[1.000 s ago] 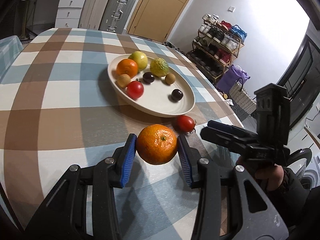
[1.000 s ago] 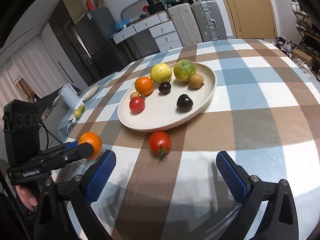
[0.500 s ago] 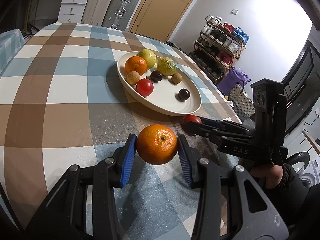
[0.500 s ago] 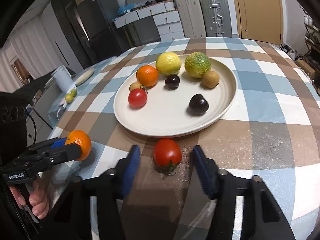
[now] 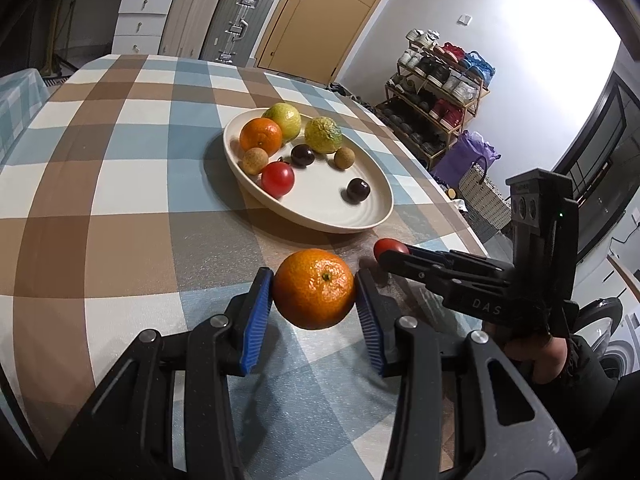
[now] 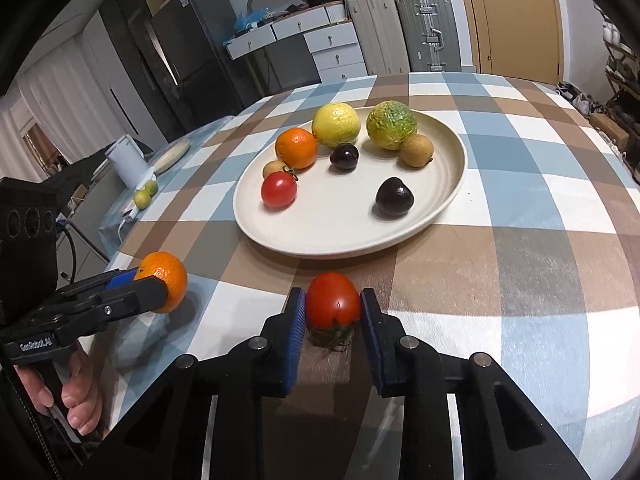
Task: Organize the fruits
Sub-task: 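Close the right gripper on the red tomato while the left gripper holds the orange, then lower the orange and tomato onto the white plate and open both grippers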
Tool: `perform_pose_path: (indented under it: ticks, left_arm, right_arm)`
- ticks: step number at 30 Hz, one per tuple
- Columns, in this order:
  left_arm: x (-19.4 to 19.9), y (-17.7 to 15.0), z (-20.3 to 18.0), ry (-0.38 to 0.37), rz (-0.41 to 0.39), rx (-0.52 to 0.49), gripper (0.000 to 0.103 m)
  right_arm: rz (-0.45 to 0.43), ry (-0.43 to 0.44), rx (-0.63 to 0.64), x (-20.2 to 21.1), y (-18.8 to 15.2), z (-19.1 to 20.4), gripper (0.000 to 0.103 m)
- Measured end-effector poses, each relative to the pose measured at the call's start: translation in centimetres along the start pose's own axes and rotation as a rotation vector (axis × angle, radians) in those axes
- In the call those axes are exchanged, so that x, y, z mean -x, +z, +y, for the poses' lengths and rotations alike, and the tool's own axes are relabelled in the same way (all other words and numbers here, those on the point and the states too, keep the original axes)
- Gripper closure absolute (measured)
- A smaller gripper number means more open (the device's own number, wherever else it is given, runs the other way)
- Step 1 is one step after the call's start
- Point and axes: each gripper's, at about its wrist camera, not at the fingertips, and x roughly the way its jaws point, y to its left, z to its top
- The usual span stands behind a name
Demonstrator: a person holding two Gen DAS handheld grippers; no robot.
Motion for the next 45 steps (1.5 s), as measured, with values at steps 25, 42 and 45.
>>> perform_pose_path:
  ticks: [25, 42, 45]
  left_arm:
    - [-0.7, 5.6, -4.4, 0.004, -0.037, -0.046, 0.064]
    - [-7.9, 10.2, -3.0, 0.074, 0.041, -0.101, 0.064]
    - [-9.2, 10.7, -2.7, 0.082, 0.056, -0.108, 0.064]
  right_arm:
    - [-0.145, 0.084, -0.005, 6.6, 2.4, -0.6, 0.075]
    - [-0.062, 0.143, -0.045, -0.3, 8.5, -3.0, 0.075]
    - [-0.067, 0.149, -0.046, -1.2, 9.4, -3.4, 0.075]
